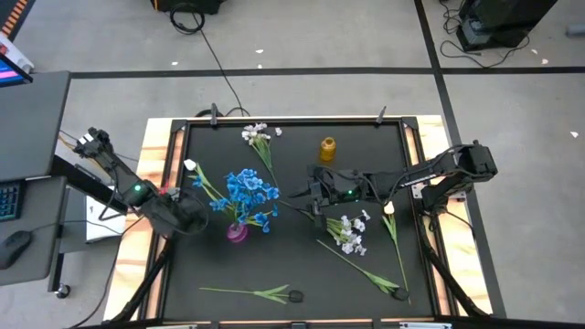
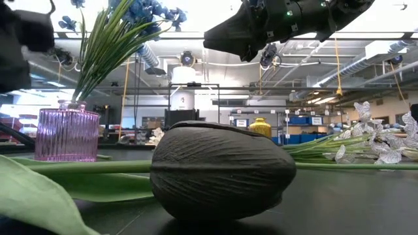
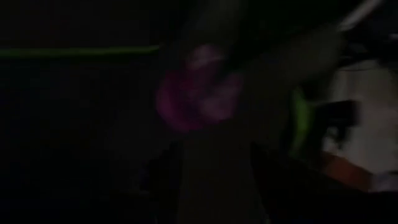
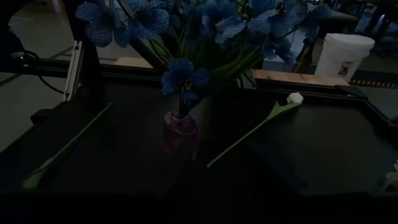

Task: Sort flowers into vase by color
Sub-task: Put the left white tulip into the yellow vase

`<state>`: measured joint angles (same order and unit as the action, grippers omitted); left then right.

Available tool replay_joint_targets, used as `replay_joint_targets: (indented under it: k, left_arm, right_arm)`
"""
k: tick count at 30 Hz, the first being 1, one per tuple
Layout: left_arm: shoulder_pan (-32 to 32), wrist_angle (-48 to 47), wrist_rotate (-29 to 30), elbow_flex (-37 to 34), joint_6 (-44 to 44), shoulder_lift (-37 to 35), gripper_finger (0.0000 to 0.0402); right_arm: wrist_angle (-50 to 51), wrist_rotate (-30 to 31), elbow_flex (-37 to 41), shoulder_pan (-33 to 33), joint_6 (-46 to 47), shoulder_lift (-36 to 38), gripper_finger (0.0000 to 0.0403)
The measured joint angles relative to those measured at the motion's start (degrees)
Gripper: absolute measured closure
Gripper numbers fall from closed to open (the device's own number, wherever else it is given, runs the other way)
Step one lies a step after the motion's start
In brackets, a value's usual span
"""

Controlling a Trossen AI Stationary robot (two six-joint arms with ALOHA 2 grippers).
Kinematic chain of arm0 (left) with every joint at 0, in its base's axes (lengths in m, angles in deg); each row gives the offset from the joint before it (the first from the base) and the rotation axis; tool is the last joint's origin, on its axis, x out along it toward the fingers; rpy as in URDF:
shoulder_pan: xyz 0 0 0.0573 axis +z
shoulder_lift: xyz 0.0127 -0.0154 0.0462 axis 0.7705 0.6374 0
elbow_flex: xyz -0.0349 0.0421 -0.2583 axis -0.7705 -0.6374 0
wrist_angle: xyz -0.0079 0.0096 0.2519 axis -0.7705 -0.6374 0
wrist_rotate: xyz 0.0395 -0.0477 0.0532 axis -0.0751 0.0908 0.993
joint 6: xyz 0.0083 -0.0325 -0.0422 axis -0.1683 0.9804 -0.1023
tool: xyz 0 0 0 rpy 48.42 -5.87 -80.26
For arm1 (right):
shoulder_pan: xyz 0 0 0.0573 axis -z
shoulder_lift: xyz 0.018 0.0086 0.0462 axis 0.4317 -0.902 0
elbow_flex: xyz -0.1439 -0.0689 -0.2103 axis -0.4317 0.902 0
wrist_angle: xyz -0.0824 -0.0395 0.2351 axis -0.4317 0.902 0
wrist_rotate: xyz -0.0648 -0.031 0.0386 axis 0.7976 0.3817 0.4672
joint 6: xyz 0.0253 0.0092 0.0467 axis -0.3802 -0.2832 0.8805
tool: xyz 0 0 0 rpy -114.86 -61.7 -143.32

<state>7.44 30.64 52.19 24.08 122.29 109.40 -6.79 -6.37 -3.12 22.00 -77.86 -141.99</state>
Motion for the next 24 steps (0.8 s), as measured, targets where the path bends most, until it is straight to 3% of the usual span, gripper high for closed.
replay_joint_targets:
  k: [4,9,24]
  left_arm:
    - [0.0,-6.2,-0.6,0.0,3.9,-0.4,0.0209]
    - [1.3,-7.0,0.7,0.1,5.0,-1.5,0.0209]
    - [14.9,-7.1,1.3,0.1,2.5,-1.7,0.0209]
  right_arm:
    - [0.2,0.0,0.0,0.0,0.0,0.0,0.0250]
    - [0.3,0.0,0.0,0.0,-0.1,0.0,0.0250]
    - [0.1,-0.6,0.0,0.0,-0.3,0.0,0.0250]
